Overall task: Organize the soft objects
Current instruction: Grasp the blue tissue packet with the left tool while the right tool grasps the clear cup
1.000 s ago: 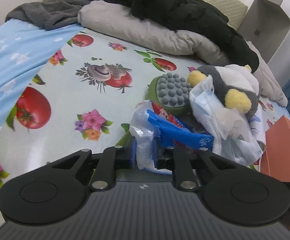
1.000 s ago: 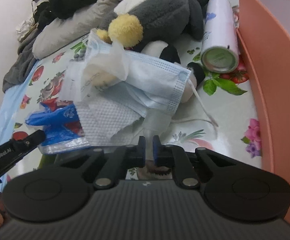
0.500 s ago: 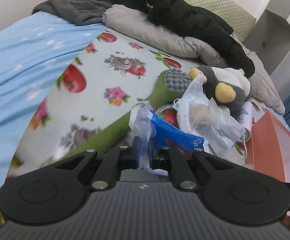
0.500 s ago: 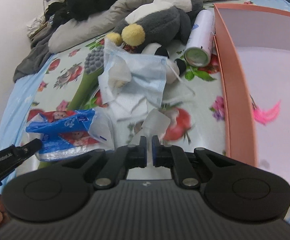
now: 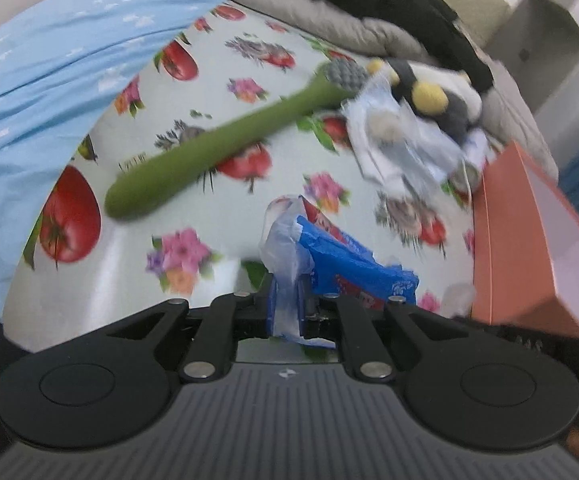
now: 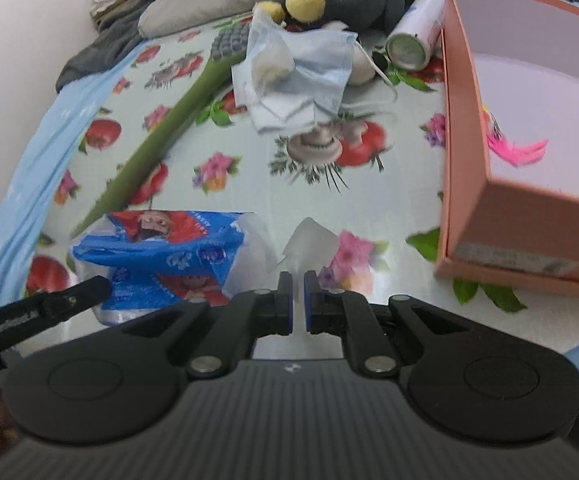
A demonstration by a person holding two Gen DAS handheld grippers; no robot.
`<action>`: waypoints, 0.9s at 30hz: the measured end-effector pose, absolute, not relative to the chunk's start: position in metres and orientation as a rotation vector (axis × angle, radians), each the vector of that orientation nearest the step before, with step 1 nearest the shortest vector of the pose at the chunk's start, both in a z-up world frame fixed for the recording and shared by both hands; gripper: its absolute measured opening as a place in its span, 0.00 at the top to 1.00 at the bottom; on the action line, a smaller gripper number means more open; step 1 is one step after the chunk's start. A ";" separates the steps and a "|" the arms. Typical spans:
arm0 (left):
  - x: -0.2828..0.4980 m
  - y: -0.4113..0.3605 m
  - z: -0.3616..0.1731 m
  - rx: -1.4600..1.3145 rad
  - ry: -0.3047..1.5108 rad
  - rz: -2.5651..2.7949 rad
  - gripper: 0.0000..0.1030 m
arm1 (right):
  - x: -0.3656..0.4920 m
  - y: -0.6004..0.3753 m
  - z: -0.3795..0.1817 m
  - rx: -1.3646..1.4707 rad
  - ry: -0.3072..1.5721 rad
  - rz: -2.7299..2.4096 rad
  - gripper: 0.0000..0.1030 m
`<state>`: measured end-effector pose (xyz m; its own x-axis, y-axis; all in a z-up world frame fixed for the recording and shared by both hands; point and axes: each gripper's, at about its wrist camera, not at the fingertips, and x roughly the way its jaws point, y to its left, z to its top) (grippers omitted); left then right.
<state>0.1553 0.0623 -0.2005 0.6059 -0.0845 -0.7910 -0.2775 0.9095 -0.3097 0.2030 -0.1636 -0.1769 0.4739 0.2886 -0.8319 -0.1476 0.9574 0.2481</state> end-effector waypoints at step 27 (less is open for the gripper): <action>0.173 0.006 -0.196 0.280 0.928 -0.284 0.39 | 0.184 -0.190 -0.203 0.204 1.039 0.267 0.53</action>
<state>0.1729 0.0060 -0.1956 0.5682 -0.1188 -0.8143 0.3573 0.9270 0.1141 0.1842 -0.1898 -0.2032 0.4790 0.3134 -0.8200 -0.1213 0.9488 0.2917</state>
